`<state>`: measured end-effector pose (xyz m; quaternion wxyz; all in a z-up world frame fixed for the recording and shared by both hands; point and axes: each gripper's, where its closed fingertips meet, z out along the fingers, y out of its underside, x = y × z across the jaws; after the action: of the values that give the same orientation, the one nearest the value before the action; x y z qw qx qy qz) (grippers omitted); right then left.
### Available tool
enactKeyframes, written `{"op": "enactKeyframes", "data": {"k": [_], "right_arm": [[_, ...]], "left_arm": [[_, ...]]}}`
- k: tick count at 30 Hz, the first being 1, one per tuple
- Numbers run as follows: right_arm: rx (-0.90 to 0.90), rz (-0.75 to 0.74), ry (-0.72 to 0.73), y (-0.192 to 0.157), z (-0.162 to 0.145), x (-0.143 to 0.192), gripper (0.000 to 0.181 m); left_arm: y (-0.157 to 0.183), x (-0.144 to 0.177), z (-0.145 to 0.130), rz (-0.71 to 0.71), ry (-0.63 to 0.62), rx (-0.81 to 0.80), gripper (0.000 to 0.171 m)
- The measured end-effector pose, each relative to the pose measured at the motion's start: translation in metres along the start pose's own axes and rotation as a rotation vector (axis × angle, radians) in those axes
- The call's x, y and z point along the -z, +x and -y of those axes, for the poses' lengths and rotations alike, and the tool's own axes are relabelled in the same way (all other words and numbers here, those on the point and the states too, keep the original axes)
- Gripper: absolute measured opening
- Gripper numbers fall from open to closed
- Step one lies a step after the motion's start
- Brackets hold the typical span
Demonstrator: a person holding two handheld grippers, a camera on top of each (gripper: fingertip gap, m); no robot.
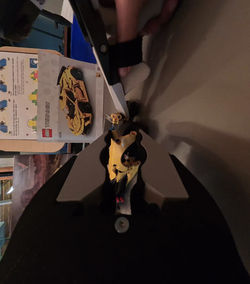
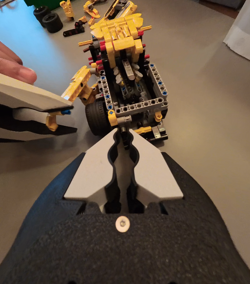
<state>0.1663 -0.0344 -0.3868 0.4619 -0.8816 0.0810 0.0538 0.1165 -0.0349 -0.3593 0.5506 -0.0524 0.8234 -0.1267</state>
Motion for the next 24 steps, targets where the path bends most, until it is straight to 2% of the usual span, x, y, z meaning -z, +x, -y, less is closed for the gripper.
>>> {"op": "enactKeyframes", "data": {"k": [5,9,11,12,15,18,21,23,24], "right_arm": [[-0.026,0.023,0.002,0.001,0.001,-0.002,0.005],[0.046,0.044,-0.003,-0.010,0.002,-0.005,0.006],[0.079,0.037,-0.006,-0.013,0.003,0.000,0.021],[0.096,0.048,0.004,-0.017,0.005,0.005,0.024],[0.103,0.064,0.077,-0.024,0.018,0.020,0.030],[0.122,0.099,0.189,-0.042,0.046,0.026,0.041],[0.170,0.141,0.073,-0.069,0.053,0.001,0.049],[0.189,0.102,-0.031,-0.075,0.055,-0.021,0.047],[0.185,0.079,-0.080,-0.076,0.055,-0.032,0.047]], "left_arm": [[0.007,0.017,-0.004,0.047,0.013,-0.048,0.031],[0.005,0.017,-0.015,0.067,-0.020,-0.031,0.033],[0.002,0.013,-0.016,0.098,-0.048,-0.017,0.033],[0.003,0.013,-0.015,0.075,-0.039,0.039,0.035],[0.000,0.022,-0.013,-0.024,0.022,0.292,0.051],[-0.001,0.030,-0.030,-0.201,0.063,0.716,0.063],[-0.037,0.029,-0.065,-0.165,0.086,1.110,0.063],[-0.053,0.025,-0.088,-0.175,0.079,1.286,0.062],[-0.055,0.021,-0.094,-0.226,0.086,1.338,0.061]]}}
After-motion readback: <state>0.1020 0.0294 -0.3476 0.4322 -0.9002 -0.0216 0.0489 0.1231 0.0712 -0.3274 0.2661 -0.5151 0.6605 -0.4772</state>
